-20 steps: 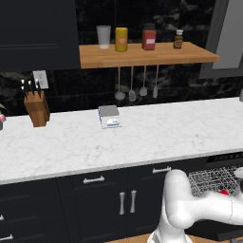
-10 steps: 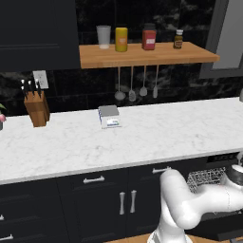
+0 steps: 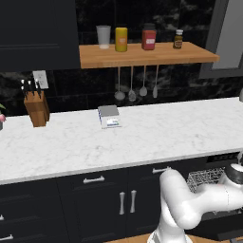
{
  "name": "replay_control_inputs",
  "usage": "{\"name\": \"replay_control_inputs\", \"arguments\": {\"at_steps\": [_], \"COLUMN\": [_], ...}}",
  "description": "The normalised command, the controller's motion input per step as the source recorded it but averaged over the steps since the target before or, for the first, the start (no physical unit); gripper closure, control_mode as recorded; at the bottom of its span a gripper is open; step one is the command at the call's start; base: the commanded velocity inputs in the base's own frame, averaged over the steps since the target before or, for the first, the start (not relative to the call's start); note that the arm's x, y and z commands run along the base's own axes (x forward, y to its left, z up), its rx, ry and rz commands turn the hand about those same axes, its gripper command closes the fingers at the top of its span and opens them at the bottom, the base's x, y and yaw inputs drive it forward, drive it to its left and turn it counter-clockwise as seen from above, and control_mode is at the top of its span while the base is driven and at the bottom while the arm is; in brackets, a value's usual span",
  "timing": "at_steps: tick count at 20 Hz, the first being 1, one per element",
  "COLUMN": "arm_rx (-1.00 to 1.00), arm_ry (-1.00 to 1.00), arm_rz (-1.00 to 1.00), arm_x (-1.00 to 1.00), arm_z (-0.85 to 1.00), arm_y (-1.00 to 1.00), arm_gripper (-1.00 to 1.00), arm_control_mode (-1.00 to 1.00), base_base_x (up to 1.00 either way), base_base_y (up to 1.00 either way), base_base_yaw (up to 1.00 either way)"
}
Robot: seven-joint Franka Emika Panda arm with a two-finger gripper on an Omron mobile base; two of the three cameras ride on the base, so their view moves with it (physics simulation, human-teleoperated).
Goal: Pick up the cup and bowl from the counter, place them in the dishwasher, and close the dishwasher door.
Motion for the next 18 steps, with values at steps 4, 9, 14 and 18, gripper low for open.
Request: {"name": "replay_control_inputs", "arguments": {"at_steps": [4, 9, 14, 18], "arm_rx": [0.00, 0.00, 0.00, -0.10], "arm_ry": [0.00, -0.04, -0.19, -0.21], "arm_rz": [0.00, 0.00, 0.03, 0.17], "arm_x": [0.00, -0.10, -0.81, -0.96], "arm_z": [-0.14, 0.00, 0.16, 0.12], "arm_y": [0.05, 0.00, 0.00, 0.13], "arm_gripper": [-1.00, -1.00, -1.00, -1.00], "arm_control_mode": [-1.00, -1.00, -1.00, -1.00], "base_base_x": [0.00, 0.00, 0.00, 0.00], "base_base_y": [0.00, 0.00, 0.00, 0.00], "base_base_yaw": [0.00, 0.00, 0.00, 0.00]}}
